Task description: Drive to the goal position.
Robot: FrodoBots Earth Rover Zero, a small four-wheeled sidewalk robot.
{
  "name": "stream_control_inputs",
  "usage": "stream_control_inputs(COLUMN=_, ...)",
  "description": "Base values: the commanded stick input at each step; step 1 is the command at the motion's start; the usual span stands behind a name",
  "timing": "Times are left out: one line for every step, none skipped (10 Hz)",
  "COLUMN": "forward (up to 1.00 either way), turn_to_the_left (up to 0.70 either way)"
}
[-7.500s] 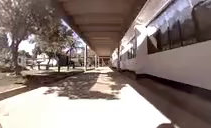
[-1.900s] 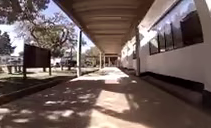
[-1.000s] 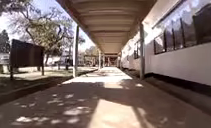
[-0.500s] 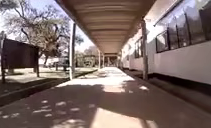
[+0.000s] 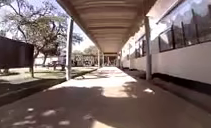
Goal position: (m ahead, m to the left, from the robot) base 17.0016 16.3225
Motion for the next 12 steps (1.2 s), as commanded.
stream_control_inputs(forward=0.70, turn_to_the_left=0.00)
stream_control_inputs(forward=0.70, turn_to_the_left=0.00)
stream_control_inputs(forward=0.70, turn_to_the_left=0.00)
stream_control_inputs(forward=0.70, turn_to_the_left=0.00)
stream_control_inputs(forward=0.70, turn_to_the_left=0.00)
stream_control_inputs(forward=0.70, turn_to_the_left=0.00)
stream_control_inputs(forward=0.70, turn_to_the_left=0.00)
stream_control_inputs(forward=0.70, turn_to_the_left=0.00)
stream_control_inputs(forward=0.70, turn_to_the_left=0.00)
stream_control_inputs(forward=0.70, turn_to_the_left=0.00)
stream_control_inputs(forward=0.70, turn_to_the_left=0.00)
stream_control_inputs(forward=0.70, turn_to_the_left=0.00)
